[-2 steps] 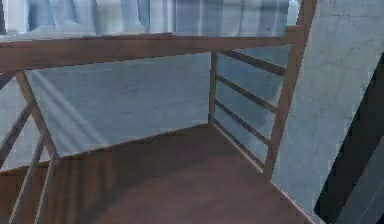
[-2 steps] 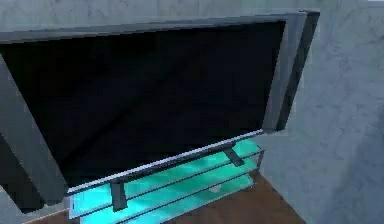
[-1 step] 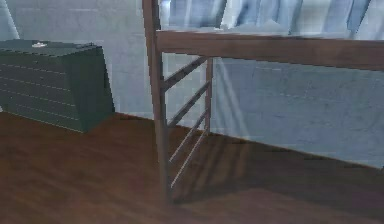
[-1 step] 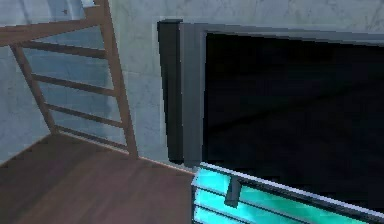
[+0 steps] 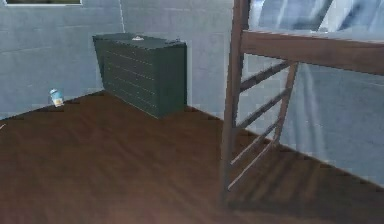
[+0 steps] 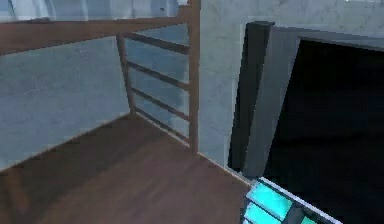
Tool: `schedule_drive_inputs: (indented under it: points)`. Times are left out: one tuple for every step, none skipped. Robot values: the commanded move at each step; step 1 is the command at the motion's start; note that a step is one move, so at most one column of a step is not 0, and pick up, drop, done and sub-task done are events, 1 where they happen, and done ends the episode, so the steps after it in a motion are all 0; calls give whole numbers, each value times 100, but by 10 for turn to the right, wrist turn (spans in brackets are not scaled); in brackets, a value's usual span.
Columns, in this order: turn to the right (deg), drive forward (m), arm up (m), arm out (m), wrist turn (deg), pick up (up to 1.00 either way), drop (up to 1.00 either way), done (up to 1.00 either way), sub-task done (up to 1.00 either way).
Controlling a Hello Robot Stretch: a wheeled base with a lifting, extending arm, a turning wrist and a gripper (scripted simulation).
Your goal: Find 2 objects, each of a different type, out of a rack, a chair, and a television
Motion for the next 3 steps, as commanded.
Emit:
schedule_drive_inputs:
  points:
    - [0,40,0,0,0,0,0,0,0]
    - [-450,0,0,0,0,0,0,0,0]
    - [0,45,0,0,0,0,0,0,0]
